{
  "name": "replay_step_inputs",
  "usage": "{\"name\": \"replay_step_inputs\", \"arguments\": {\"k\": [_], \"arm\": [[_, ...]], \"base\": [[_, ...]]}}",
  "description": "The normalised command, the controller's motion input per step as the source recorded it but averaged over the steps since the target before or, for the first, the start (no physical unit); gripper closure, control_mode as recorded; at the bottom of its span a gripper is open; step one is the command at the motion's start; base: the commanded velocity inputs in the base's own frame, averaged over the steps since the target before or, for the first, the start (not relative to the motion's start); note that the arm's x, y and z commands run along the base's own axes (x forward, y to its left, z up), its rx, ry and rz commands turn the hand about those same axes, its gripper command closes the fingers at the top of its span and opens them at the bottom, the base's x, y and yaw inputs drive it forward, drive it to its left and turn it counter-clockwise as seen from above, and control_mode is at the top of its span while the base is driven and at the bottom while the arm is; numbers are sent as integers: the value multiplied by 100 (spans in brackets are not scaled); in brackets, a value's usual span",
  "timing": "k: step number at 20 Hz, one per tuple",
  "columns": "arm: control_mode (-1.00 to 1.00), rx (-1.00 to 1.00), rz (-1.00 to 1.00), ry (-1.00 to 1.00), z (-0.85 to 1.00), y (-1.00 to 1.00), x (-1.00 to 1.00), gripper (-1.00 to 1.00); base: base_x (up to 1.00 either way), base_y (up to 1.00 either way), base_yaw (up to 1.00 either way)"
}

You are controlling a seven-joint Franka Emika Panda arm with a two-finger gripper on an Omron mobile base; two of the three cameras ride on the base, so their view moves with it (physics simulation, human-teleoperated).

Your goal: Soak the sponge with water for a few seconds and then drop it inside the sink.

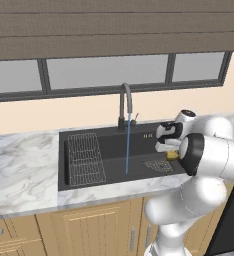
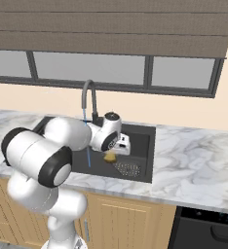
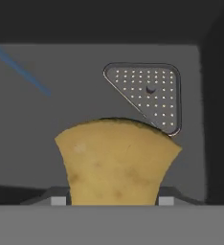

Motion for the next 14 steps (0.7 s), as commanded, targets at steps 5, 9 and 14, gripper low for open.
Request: {"name": "replay_step_inputs", "arguments": {"k": [5,9,14], "arm": [[-100,0,11,40,1,0,51,100],[-100,0,12,30,0,0,67,100],[-100,8,10,3,-14,-16,37,100]], "base": [[0,0,0],[0,0,0],[0,0,0]]}}
